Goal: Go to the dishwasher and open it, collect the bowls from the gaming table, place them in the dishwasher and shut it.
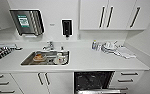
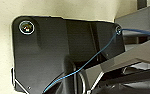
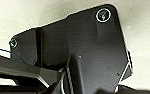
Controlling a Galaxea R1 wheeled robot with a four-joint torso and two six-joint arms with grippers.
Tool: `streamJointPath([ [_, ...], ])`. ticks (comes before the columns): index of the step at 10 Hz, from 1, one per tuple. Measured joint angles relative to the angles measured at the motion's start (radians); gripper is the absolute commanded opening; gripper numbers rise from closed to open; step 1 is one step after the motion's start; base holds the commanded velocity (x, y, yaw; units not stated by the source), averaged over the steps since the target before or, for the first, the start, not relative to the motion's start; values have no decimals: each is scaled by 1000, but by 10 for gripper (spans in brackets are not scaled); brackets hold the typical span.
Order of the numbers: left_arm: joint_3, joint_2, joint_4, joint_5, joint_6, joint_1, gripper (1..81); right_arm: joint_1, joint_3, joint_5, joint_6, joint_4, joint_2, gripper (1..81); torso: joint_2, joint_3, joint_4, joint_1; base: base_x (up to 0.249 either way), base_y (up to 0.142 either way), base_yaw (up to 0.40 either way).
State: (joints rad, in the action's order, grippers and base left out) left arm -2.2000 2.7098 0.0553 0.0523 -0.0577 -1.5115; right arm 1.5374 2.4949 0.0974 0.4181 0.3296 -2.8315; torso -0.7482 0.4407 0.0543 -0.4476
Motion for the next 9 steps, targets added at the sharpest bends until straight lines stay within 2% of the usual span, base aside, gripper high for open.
streamJointPath([
  [2,-23,23,0,-10,0,-1,811,-1,1,1,0,0,3,811,71,-38,0,47,0,0,0],
  [7,-47,39,0,-19,0,-3,811,-2,3,0,0,0,3,811,238,-58,0,154,0,0,0],
  [9,-88,55,0,-21,0,0,811,-5,3,0,0,0,2,811,306,-101,0,197,0,0,0],
])
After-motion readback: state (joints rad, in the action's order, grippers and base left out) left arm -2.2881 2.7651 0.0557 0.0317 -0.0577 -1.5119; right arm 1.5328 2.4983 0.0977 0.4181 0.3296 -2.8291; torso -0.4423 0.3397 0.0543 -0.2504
